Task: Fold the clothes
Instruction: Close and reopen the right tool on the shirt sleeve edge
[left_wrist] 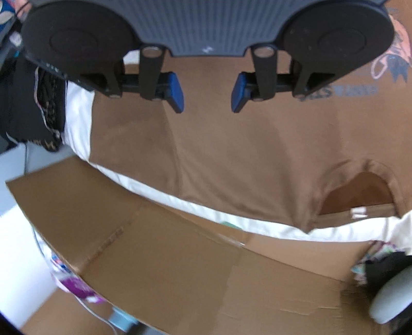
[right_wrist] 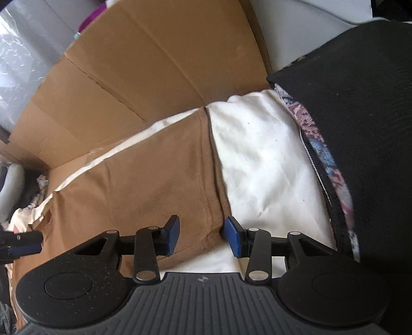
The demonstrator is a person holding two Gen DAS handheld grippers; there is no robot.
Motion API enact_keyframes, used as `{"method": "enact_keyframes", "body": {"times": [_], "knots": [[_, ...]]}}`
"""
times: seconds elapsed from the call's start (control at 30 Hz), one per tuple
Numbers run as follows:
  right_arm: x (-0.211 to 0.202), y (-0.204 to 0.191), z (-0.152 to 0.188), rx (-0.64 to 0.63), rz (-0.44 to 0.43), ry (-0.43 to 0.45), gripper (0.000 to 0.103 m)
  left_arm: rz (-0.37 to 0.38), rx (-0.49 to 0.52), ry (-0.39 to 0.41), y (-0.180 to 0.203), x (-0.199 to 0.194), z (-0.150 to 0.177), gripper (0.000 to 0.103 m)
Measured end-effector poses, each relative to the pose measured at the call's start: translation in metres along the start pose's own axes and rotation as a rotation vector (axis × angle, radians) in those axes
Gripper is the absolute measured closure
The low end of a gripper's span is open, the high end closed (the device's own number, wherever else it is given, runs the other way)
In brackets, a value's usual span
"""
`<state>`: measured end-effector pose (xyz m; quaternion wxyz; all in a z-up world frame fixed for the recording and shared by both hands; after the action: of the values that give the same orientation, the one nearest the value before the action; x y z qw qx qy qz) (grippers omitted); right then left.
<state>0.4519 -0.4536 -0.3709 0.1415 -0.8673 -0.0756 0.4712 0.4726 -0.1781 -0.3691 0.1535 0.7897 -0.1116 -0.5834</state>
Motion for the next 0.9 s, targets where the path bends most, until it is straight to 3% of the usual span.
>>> {"method": "enact_keyframes", "body": {"times": [0.17,0.33,0.5,0.63,0.8,0.9], "knots": [[0.013,0.007,0.005,0.027,0.026,-0.049,0.062,0.01,0.068,-0.025,0.015,0.014,0.013,0.06],[0.014,0.009,0.009,0.007,0.034,-0.051,0.085,0.017,0.149,-0.07,0.029,0.032,0.032,0.06],[0.004,0.004,0.008,-0.053,0.08,-0.01,0.082,0.012,0.2,-0.11,0.037,0.046,0.048,0.06],[-0.003,0.001,0.003,-0.085,0.062,0.034,0.082,0.013,0.258,-0.121,0.042,0.055,0.059,0.06],[0.007,0.003,0.007,-0.059,0.027,-0.012,0.082,0.031,0.283,-0.124,0.046,0.061,0.065,0.061],[0.009,0.003,0.01,-0.055,0.012,-0.018,0.082,0.044,0.303,-0.13,0.05,0.062,0.068,0.068]]}}
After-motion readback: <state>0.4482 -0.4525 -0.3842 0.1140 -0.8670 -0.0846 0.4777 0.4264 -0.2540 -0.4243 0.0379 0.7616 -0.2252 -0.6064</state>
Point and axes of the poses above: each gripper's, at about its wrist camera, not at the fingertips, and x roughly the way its jaws point, y to its right, z to its underside, the point moved 3 cm from there along x, roughly the way its jaws point, and after that the axes turned 12 degrees about -x, right-handed, at the moved point
